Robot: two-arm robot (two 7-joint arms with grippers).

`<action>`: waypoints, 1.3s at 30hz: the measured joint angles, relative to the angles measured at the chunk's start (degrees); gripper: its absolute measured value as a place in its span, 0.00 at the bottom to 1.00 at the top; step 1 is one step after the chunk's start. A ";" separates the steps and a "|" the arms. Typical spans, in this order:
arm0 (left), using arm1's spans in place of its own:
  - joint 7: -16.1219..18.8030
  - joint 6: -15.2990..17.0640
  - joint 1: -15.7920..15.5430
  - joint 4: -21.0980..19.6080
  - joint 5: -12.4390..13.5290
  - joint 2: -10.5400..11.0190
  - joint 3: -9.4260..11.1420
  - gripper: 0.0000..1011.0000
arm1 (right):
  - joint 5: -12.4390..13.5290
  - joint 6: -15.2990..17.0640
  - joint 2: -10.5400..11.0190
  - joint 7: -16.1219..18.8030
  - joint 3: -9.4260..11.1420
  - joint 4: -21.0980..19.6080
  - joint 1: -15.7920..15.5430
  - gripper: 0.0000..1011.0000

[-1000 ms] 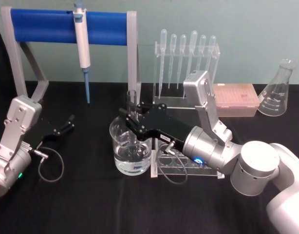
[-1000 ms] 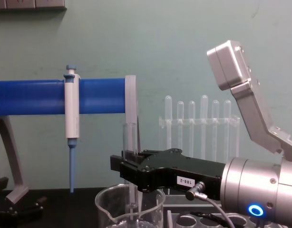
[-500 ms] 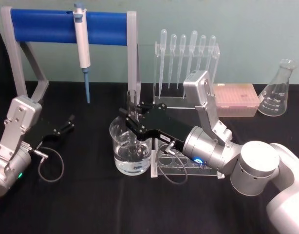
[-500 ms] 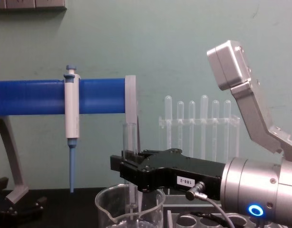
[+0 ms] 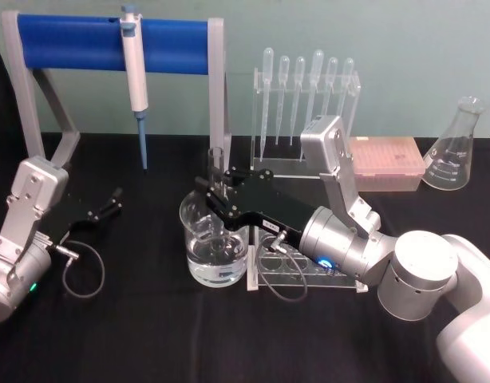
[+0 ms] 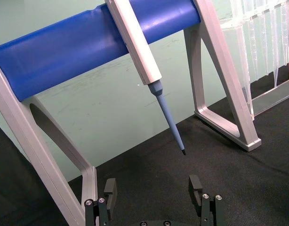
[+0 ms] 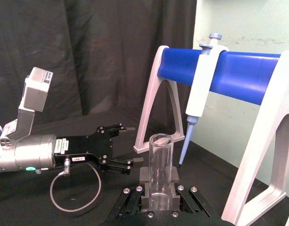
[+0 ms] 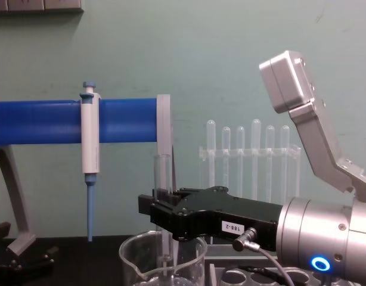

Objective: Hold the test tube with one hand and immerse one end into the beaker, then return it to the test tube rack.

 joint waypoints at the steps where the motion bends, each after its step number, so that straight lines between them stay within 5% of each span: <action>1: 0.00 0.00 0.00 0.00 0.00 0.00 0.00 0.99 | 0.00 0.00 0.00 0.00 0.00 0.00 0.00 0.24; 39: 0.00 0.00 0.00 0.00 0.00 0.00 0.00 0.99 | 0.00 0.00 0.00 0.00 0.00 0.00 0.00 0.24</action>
